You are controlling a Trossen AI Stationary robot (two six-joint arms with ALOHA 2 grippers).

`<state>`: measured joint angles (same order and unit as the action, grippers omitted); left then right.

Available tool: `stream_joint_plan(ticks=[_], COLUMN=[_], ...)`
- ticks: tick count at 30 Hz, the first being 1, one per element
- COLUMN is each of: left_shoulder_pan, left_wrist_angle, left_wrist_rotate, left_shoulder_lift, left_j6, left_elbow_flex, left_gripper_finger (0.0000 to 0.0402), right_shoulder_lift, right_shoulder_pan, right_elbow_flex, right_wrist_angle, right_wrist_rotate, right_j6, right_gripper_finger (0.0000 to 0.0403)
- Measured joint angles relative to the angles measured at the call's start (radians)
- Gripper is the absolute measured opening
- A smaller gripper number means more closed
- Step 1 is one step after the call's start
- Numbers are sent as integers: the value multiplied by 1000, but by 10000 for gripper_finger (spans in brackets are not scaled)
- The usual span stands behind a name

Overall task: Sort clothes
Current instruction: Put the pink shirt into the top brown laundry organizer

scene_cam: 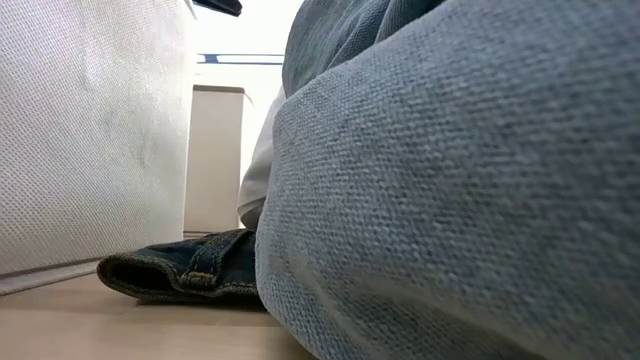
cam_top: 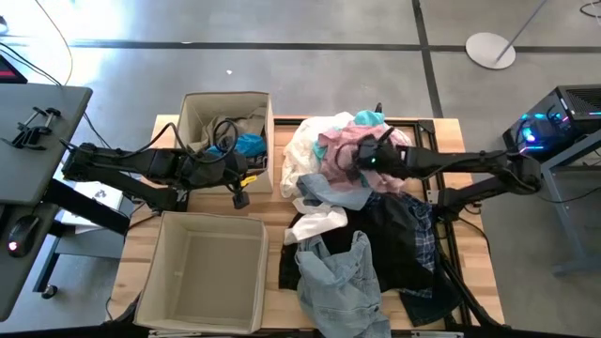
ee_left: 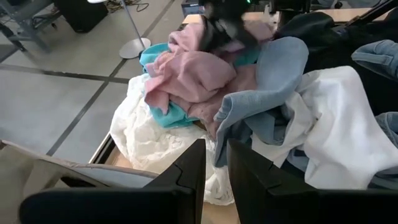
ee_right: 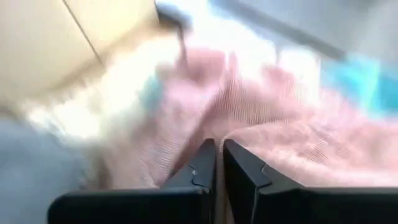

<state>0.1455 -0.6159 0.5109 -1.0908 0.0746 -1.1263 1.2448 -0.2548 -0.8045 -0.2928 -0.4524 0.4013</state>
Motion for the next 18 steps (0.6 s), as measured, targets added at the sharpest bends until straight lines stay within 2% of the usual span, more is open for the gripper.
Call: stream_joint_plan(ticks=[5, 7, 10, 13, 15, 18], left_shoulder_pan=[0, 0, 0, 0, 0, 0], left_wrist_angle=[3, 24, 121, 241, 299, 369], left_wrist_rotate=[0, -7, -47, -103, -128, -133], left_shoulder_lift=[-3, -12, -35, -49, -60, -72], left_j6=[-35, -77, -149, -208, -225, -234], left_elbow_flex=[0, 0, 18, 72, 106, 157], left_gripper_finger=[56, 56, 56, 56, 56, 56], right_shoulder_lift=[-69, -94, -118, -129, -130, -126], right_shoulder_pan=[33, 54, 82, 107, 114, 104], right_elbow_flex=[-122, -168, -240, -303, -335, -351], right_wrist_angle=[200, 293, 344, 246, 136, -61], right_wrist_rotate=[16, 82, 251, 335, 319, 235], right_j6=[-222, -308, -410, -422, -382, -326], right_gripper_finger=[3, 5, 2, 2, 4, 5])
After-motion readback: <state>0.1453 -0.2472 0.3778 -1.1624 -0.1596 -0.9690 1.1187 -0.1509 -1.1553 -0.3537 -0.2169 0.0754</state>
